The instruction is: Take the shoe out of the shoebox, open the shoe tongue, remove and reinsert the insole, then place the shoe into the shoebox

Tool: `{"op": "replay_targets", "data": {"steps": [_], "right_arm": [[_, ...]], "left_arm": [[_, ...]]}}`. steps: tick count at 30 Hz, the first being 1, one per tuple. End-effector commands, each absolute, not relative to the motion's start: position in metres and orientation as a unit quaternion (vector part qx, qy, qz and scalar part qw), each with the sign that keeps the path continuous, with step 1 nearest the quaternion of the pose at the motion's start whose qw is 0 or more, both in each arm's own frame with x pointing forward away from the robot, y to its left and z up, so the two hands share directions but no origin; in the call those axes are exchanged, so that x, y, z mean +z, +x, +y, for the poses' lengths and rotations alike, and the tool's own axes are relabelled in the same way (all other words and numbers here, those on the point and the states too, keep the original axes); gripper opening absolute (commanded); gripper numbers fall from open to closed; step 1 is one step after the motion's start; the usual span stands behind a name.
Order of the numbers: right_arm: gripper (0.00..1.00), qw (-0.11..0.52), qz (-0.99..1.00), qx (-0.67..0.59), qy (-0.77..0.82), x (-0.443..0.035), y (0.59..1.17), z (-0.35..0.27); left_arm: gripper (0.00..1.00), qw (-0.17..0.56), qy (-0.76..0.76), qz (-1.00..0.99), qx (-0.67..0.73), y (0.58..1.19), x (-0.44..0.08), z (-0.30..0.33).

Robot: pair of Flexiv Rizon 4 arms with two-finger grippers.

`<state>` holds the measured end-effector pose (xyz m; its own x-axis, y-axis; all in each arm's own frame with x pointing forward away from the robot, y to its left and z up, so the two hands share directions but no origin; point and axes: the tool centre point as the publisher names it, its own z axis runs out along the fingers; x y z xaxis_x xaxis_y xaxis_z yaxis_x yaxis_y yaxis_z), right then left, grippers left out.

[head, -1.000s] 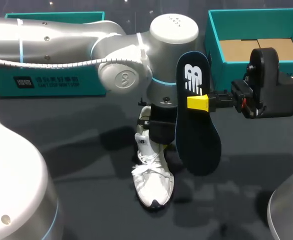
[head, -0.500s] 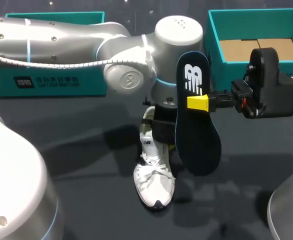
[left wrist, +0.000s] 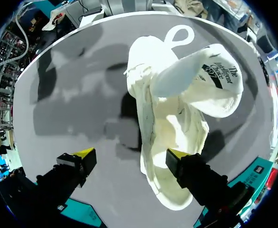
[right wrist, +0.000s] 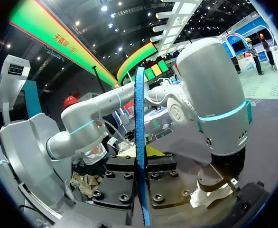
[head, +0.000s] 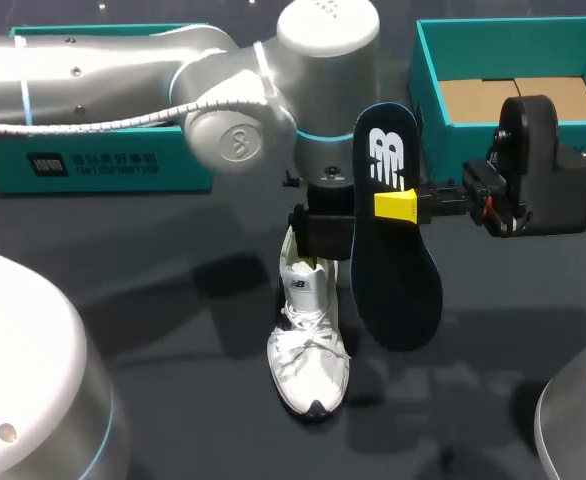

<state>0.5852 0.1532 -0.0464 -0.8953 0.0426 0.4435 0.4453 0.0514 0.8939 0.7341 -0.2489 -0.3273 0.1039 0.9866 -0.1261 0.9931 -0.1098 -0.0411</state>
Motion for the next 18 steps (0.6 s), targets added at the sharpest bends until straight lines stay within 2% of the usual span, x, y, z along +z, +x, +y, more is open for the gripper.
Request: {"op": "replay_targets", "data": {"steps": [1, 11, 15, 18], "right_arm": [[0.00, 0.150, -0.709, -0.667, -0.173, -0.048, 0.585, 0.155], [0.00, 0.150, -0.709, -0.667, -0.173, -0.048, 0.585, 0.155], [0.00, 0.150, -0.709, -0.667, -0.173, -0.048, 0.585, 0.155], [0.00, 0.150, -0.709, -0.667, -0.173, -0.048, 0.585, 0.155]], "left_arm": [[1.00, 0.093, 0.733, 0.668, -0.092, 0.731, -0.289, -0.218], [1.00, 0.179, 0.722, 0.654, -0.136, 0.742, -0.235, -0.217], [1.00, 0.172, 0.711, 0.657, -0.185, 0.754, -0.210, -0.219], [1.00, 0.172, 0.711, 0.657, -0.185, 0.754, -0.210, -0.219]]}}
